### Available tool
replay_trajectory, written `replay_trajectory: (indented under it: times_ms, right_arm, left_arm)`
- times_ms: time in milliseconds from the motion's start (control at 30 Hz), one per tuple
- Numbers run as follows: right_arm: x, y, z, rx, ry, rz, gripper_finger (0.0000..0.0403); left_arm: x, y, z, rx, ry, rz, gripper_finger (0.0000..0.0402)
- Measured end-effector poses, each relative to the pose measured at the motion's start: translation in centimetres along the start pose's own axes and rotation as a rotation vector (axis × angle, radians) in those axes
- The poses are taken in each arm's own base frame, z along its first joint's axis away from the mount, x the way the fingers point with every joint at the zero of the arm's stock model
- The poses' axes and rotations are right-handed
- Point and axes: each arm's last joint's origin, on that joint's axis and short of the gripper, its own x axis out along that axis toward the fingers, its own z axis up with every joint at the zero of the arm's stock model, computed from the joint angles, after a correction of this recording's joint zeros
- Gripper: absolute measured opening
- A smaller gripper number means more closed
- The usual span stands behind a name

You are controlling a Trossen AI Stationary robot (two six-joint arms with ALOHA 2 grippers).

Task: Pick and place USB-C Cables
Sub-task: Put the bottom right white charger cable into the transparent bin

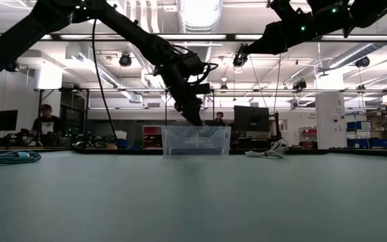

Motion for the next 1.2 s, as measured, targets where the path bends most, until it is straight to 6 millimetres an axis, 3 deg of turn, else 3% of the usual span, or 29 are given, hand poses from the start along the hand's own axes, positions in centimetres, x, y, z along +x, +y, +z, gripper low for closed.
replay_trajectory:
  times_ms: [733,1200]
  right_arm:
    - [0.0,0.0,0.0,0.000,0.001,0.000,0.0123]
    - [0.0,0.0,0.0,0.000,0.001,0.000,0.0123]
  left_arm:
    - [1.4,-0.5,-1.5,-0.030,0.009,-0.001,0.0020]
    - [1.4,-0.3,-1.2,-0.030,-0.019,0.013,0.0020]
